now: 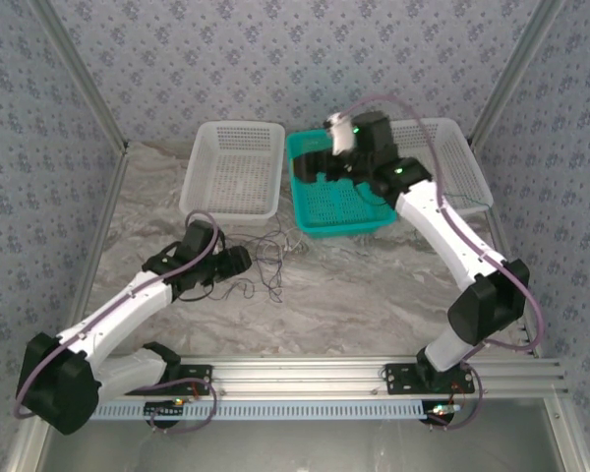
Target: Untangle the cables
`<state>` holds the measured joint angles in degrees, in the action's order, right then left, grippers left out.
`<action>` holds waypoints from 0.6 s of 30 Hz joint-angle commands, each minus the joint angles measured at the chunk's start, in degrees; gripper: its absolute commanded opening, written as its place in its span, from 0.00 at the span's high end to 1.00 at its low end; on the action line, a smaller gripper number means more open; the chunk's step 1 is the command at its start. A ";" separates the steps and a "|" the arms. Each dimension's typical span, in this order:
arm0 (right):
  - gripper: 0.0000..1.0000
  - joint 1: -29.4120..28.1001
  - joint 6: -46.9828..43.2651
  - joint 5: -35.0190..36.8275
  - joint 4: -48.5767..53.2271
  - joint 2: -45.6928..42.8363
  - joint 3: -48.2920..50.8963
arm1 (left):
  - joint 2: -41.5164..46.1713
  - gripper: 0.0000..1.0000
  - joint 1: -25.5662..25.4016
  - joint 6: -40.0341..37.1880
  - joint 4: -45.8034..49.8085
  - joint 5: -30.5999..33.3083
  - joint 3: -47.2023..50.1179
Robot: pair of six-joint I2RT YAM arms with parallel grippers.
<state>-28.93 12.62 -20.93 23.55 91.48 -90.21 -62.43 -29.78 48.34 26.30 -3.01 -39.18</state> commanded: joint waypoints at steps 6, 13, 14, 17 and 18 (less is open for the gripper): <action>0.04 -4.26 2.32 -2.30 -2.51 -1.47 8.71 | 0.36 0.30 4.69 14.67 5.94 13.48 3.16; 0.04 -4.57 2.48 -1.61 -1.87 -0.15 8.04 | -2.24 0.38 12.32 8.51 -0.58 6.93 6.22; 0.04 -4.62 2.42 -1.66 -1.86 0.22 7.67 | -3.17 0.38 12.99 7.48 -0.94 6.06 6.18; 0.04 -4.59 2.49 -1.88 -1.23 1.44 6.19 | -5.54 0.40 13.60 5.35 -2.60 4.51 6.20; 0.04 -4.62 2.53 -2.16 -0.92 1.88 5.66 | -6.30 0.40 13.63 4.96 -3.53 3.43 6.39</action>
<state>-33.17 14.31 -21.96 22.24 91.88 -81.93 -67.24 -16.49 55.88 25.65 3.64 -33.23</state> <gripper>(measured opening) 0.960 0.608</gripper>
